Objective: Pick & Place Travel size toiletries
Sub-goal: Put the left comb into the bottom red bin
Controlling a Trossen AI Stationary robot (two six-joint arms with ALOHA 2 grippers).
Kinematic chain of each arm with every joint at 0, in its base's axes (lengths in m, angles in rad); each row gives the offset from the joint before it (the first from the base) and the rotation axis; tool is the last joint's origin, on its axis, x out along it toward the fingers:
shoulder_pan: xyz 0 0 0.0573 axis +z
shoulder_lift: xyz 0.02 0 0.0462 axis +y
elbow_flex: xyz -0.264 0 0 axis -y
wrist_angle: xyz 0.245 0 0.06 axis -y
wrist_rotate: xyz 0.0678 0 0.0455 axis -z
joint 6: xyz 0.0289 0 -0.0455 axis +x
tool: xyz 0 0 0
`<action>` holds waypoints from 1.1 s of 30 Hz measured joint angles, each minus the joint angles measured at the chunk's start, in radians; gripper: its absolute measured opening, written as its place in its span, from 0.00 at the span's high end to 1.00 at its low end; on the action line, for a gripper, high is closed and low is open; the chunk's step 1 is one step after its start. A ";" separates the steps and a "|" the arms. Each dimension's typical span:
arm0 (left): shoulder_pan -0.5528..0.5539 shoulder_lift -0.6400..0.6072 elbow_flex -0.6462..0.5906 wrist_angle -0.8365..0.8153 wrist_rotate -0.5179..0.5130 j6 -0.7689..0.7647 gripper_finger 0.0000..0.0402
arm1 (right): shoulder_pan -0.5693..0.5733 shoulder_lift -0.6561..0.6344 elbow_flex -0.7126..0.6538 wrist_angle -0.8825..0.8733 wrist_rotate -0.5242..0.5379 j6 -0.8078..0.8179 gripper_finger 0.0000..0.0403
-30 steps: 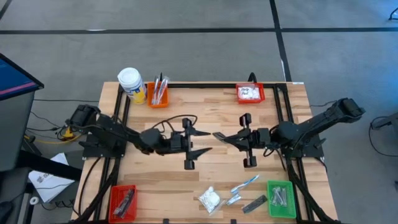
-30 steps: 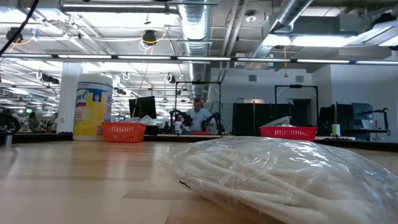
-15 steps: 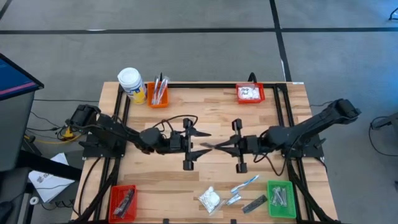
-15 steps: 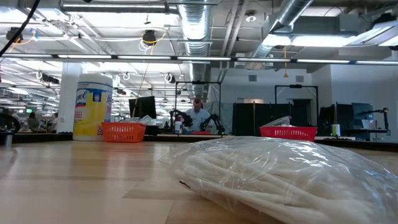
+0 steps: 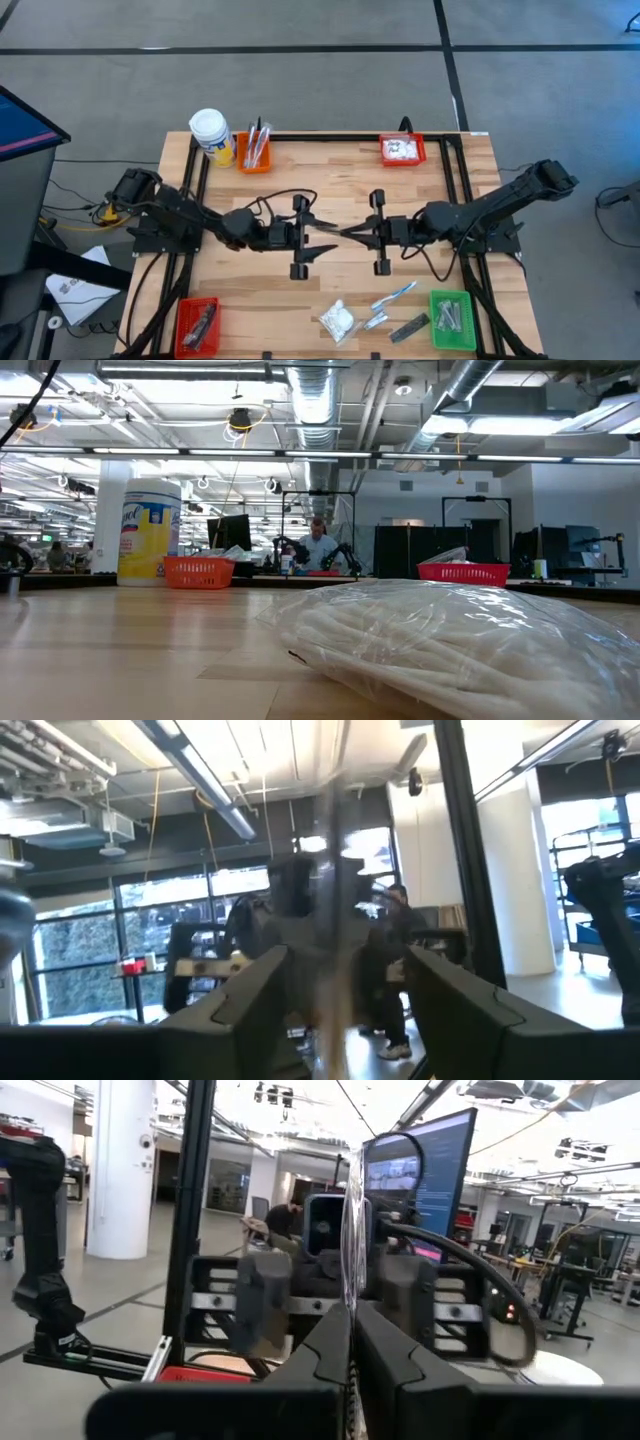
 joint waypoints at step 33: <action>-0.005 -0.001 0.000 -0.010 0.002 -0.027 0.98 | -0.003 0.000 0.000 -0.002 -0.004 0.002 0.73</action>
